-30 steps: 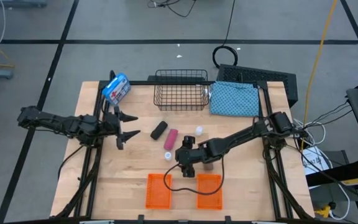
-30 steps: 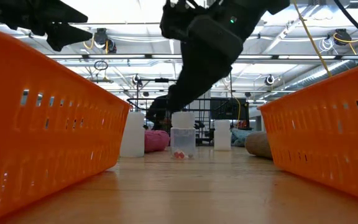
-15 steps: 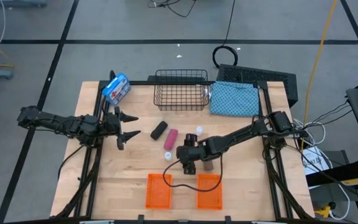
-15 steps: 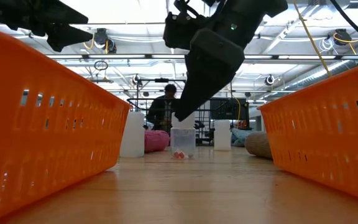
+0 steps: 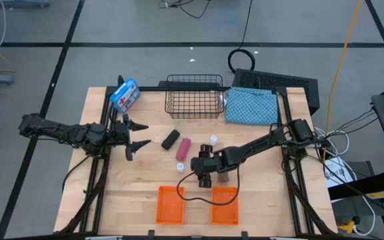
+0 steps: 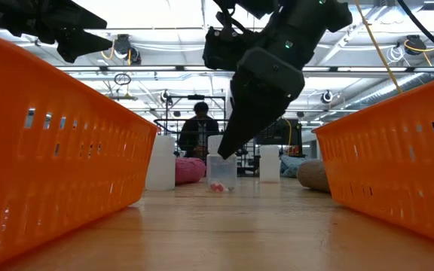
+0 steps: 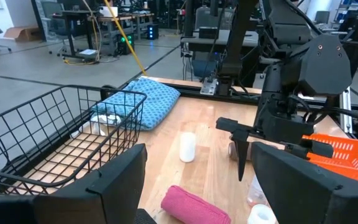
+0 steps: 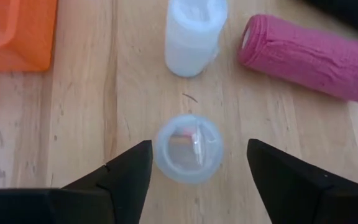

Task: Pick & Place Medicine items
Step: Put the bottom left transparent pill bottle into the right orange basket

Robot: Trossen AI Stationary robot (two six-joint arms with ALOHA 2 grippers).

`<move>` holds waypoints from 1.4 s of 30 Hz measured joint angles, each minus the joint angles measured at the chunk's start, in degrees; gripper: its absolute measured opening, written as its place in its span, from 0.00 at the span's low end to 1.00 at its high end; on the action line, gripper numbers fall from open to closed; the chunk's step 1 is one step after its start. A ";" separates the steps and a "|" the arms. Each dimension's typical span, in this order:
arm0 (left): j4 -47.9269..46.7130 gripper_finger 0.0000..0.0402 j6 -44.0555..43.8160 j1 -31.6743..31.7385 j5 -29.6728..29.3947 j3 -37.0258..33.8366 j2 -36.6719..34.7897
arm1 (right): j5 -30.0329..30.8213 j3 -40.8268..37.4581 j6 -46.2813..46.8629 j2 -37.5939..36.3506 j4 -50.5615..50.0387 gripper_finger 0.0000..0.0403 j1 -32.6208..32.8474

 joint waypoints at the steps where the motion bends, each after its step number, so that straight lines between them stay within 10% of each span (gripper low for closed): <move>1: 0.00 0.74 0.00 0.00 0.00 0.00 0.00 | 0.00 0.00 0.00 0.00 0.25 0.62 0.00; 22: 0.01 0.74 -0.01 0.00 0.00 0.00 0.00 | -4.51 0.01 -0.20 -0.03 2.86 0.32 -0.26; 42: 0.02 0.74 -0.02 -0.02 0.02 0.00 0.00 | -4.50 -0.02 4.94 -19.01 -9.09 0.32 13.96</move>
